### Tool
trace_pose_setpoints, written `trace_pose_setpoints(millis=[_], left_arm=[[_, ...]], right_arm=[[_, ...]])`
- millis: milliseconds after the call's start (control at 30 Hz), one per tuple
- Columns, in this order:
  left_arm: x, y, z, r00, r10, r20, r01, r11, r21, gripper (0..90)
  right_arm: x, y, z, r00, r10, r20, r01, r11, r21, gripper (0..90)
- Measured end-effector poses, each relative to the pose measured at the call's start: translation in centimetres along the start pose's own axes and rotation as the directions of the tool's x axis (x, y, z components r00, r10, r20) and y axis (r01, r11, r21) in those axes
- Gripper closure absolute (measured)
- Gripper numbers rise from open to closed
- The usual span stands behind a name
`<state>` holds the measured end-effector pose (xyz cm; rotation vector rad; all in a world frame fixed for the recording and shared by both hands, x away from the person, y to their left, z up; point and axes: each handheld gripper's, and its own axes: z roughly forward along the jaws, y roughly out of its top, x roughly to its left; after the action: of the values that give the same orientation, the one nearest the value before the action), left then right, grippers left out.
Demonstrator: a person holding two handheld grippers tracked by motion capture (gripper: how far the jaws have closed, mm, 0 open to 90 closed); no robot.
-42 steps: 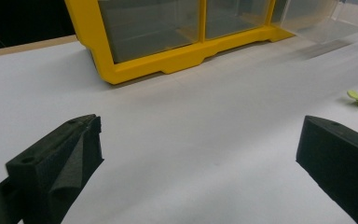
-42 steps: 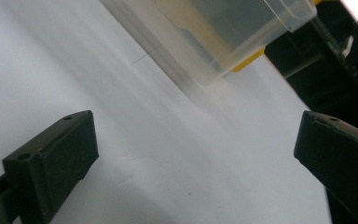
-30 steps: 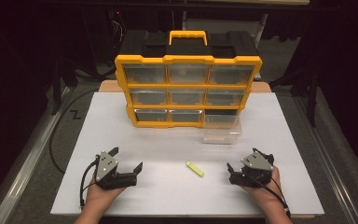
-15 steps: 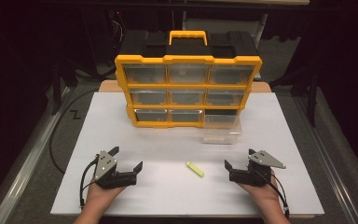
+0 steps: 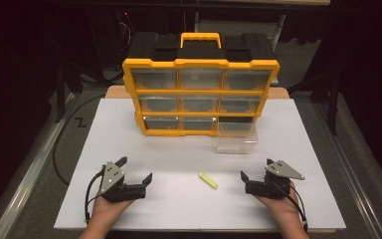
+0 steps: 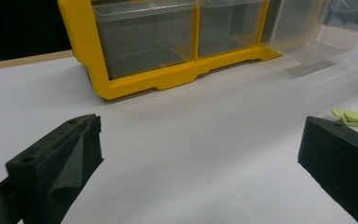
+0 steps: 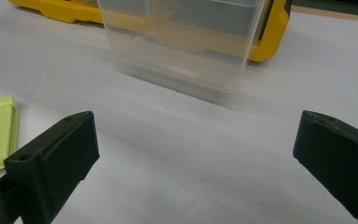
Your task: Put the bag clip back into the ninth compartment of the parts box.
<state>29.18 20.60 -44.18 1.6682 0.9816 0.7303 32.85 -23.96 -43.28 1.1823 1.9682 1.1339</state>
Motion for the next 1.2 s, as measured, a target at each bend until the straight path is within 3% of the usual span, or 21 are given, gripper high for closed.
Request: trace_pose_setpoints(millis=[333,733,1200], left_arm=[[-0.18,-0.01,0.12,0.9999,0.014,0.009,-0.014,0.9999,-0.002,0.3],[-0.6,0.24,-0.22,0.999,0.04,0.018,-0.04,0.9991,-0.014,0.3],[-0.56,0.25,-0.22,0.999,0.039,0.023,-0.039,0.9992,-0.013,0.3]], right_arm=[[0.04,0.0,0.54,0.9997,-0.017,-0.015,0.018,0.998,0.065,1.3],[-0.14,-0.08,0.66,0.9991,-0.023,-0.036,0.028,0.988,0.154,1.1],[-0.08,-0.07,0.83,0.9959,-0.047,-0.077,0.065,0.967,0.247,1.5]])
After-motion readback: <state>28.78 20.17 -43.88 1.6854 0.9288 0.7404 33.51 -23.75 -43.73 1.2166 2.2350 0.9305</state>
